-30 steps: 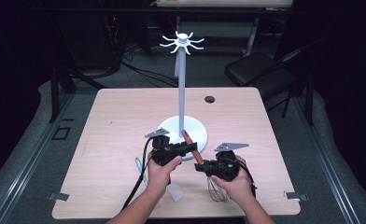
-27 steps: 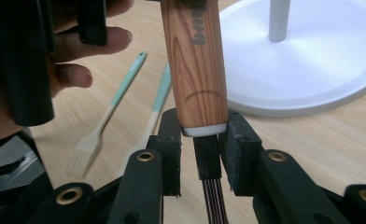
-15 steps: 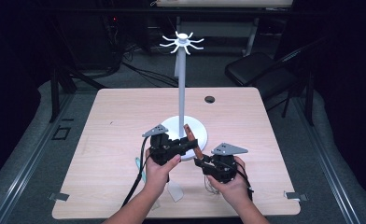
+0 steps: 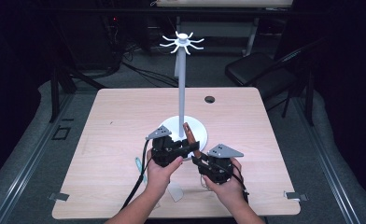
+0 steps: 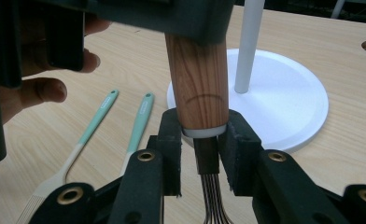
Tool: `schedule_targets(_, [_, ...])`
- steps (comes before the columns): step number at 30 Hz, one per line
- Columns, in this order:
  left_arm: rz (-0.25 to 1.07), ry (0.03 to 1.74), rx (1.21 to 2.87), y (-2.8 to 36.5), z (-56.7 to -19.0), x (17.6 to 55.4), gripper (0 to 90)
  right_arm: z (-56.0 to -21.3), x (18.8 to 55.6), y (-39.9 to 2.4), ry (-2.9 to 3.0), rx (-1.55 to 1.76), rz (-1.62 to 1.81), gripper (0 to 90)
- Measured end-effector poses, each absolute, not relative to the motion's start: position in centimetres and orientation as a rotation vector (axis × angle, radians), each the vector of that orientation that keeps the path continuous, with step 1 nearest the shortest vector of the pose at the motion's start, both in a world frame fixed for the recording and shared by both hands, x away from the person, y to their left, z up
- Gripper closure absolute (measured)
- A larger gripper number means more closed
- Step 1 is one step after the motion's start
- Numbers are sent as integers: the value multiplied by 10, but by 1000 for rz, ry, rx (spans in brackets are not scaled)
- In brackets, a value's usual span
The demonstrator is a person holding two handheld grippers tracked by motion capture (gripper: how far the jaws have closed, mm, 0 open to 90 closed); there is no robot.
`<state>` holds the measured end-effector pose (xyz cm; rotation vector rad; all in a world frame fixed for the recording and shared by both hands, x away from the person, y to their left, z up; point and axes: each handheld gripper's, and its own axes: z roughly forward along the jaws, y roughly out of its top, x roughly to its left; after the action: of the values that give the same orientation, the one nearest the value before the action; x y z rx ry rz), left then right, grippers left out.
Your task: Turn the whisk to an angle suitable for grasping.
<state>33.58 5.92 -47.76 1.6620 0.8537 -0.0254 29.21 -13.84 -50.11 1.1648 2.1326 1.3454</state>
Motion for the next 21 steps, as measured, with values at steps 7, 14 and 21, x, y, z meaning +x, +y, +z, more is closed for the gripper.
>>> schedule_targets(7, [-7, 865, 1683, 53, -482, 332, 662, -501, 291, -139, 2110, 1168, 1343, 708])
schedule_targets(14, [-2, 883, 1680, 50, -484, 330, 693, -502, 292, -138, 2106, 1165, 1334, 707])
schedule_targets(21, [-4, 898, 1665, 48, -485, 328, 703, -501, 292, -139, 2087, 1172, 1329, 707])
